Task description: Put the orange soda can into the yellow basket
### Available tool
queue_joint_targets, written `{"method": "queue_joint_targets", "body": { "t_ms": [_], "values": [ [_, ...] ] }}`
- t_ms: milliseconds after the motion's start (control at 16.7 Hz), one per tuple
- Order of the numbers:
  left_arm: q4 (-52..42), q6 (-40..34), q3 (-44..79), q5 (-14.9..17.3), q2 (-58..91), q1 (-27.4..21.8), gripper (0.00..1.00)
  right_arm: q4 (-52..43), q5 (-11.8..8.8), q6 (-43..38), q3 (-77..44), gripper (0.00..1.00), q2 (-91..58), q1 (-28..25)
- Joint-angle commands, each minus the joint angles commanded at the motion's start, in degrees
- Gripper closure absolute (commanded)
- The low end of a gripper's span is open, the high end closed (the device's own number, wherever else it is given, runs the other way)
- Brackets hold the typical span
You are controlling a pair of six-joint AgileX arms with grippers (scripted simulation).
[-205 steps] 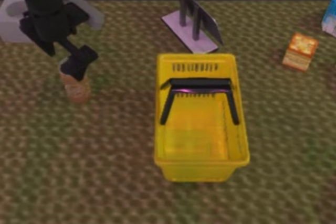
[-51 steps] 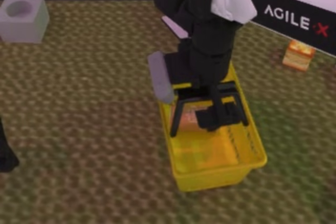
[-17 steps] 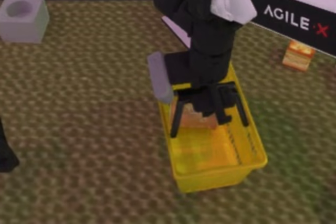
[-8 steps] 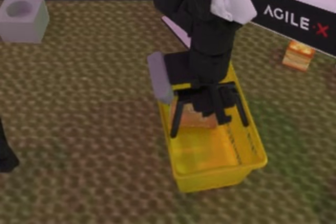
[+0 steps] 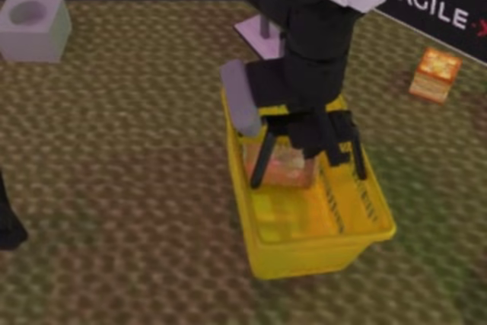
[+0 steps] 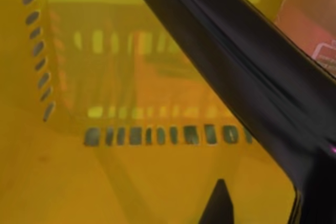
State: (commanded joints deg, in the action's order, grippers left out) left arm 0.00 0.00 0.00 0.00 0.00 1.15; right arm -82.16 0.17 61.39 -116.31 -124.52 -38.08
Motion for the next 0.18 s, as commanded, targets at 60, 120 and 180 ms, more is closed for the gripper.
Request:
{"method": "queue_joint_targets", "body": {
  "t_ms": [60, 120, 180],
  "values": [
    [0.0, 0.0, 0.0, 0.0, 0.0, 0.0, 0.00, -1.8, 0.0, 0.4, -1.3, 1.00, 0.4, 0.2],
    [0.0, 0.0, 0.0, 0.0, 0.0, 0.0, 0.00, -3.0, 0.0, 0.7, -2.3, 1.00, 0.8, 0.5],
    [0.0, 0.0, 0.0, 0.0, 0.0, 0.0, 0.00, -3.6, 0.0, 0.8, -2.8, 1.00, 1.1, 0.6]
  ]
}}
